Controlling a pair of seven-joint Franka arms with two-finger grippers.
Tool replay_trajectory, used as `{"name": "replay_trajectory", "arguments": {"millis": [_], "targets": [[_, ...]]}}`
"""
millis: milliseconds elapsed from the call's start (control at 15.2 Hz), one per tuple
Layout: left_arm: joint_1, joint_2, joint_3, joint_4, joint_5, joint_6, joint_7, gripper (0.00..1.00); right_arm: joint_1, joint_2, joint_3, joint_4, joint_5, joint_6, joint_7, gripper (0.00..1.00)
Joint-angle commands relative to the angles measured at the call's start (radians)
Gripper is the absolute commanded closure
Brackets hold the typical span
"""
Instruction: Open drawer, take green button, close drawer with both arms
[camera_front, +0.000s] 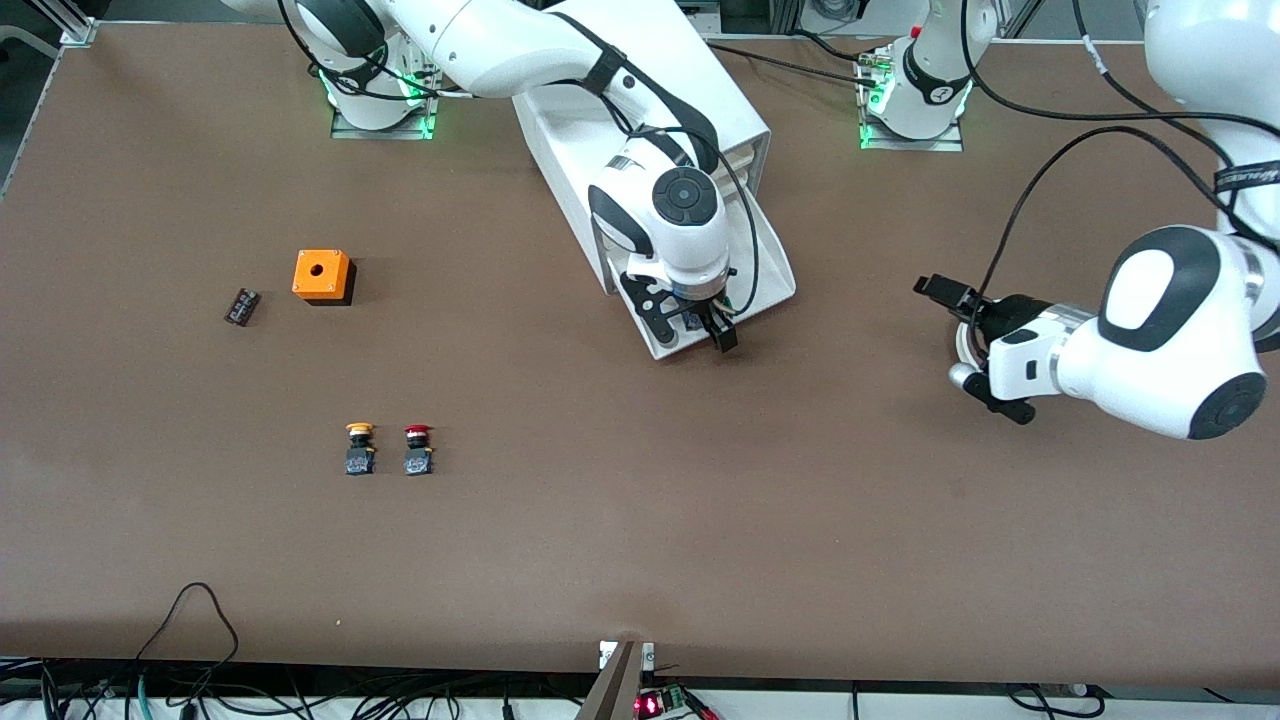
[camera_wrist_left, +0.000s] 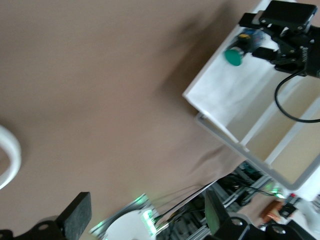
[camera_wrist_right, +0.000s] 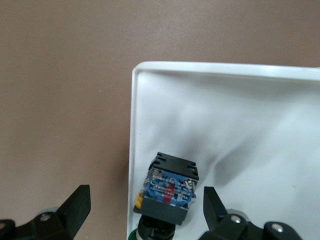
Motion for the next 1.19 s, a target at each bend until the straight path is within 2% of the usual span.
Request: {"name": "replay_trajectory", "arguments": {"millis": [0,132,198,395,461,593,790,988,1119], "targets": [[-0.016,-0.020,-0.009,0.073,0.117,-0.049,-0.045,0.00,0.012,0.009,-0.008,0.012,-0.022,-0.003,0.027,0.00],[-0.016,-0.060,-0.009,0.075,0.189,-0.049,-0.051,0.00,0.010,0.009,-0.008,0.012,-0.022,-0.007,0.021,0.01],[-0.018,-0.075,-0.011,0.077,0.238,-0.049,-0.051,0.00,0.009,0.006,-0.008,0.012,-0.022,-0.012,0.017,0.07],[-0.041,-0.109,-0.011,0.107,0.409,-0.036,-0.040,0.00,0.007,0.003,-0.008,0.015,-0.036,-0.017,0.003,0.61],[-0.045,-0.109,-0.012,0.145,0.471,-0.036,-0.040,0.00,0.007,0.001,-0.008,0.015,-0.036,-0.018,0.001,0.73],[-0.045,-0.109,-0.005,0.190,0.498,-0.026,-0.037,0.00,0.004,0.000,-0.007,0.020,-0.035,-0.024,-0.002,0.98],[-0.042,-0.108,0.000,0.215,0.466,0.059,-0.042,0.00,0.001,-0.007,-0.007,0.023,-0.035,-0.038,-0.002,1.00],[-0.038,-0.101,-0.003,0.213,0.445,0.074,-0.118,0.00,-0.001,-0.010,-0.011,0.049,-0.035,-0.087,-0.006,1.00],[-0.026,-0.098,0.001,0.192,0.324,0.169,-0.248,0.00,-0.004,-0.026,-0.013,0.064,-0.033,-0.113,-0.028,1.00]]}}
